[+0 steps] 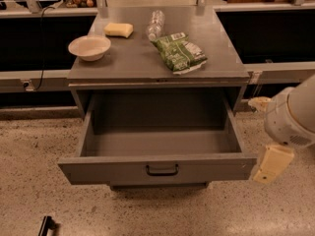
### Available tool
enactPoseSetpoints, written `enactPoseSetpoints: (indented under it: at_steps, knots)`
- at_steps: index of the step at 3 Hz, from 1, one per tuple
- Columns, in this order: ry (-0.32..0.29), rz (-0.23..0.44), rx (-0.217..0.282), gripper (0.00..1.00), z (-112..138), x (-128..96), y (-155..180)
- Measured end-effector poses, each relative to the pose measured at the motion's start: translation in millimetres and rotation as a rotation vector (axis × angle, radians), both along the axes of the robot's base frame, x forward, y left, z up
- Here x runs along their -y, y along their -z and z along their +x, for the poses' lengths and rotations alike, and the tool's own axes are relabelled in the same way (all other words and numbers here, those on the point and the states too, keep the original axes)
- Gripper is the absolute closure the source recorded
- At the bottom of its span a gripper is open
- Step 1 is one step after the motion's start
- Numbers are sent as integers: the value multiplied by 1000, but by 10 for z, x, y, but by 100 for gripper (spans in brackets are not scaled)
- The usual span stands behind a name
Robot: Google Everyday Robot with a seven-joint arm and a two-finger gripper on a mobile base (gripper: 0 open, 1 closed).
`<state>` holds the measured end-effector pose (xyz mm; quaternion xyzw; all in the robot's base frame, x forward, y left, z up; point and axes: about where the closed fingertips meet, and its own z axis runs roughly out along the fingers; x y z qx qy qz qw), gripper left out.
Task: Close top drawer
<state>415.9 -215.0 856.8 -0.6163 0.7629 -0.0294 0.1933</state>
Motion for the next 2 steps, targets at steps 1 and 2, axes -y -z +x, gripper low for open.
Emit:
enactPoseSetpoints:
  at_steps: [1, 2]
  knots:
    - [-50, 33, 15, 14, -100, -31, 524]
    - [-79, 157, 50, 36, -134, -36, 774]
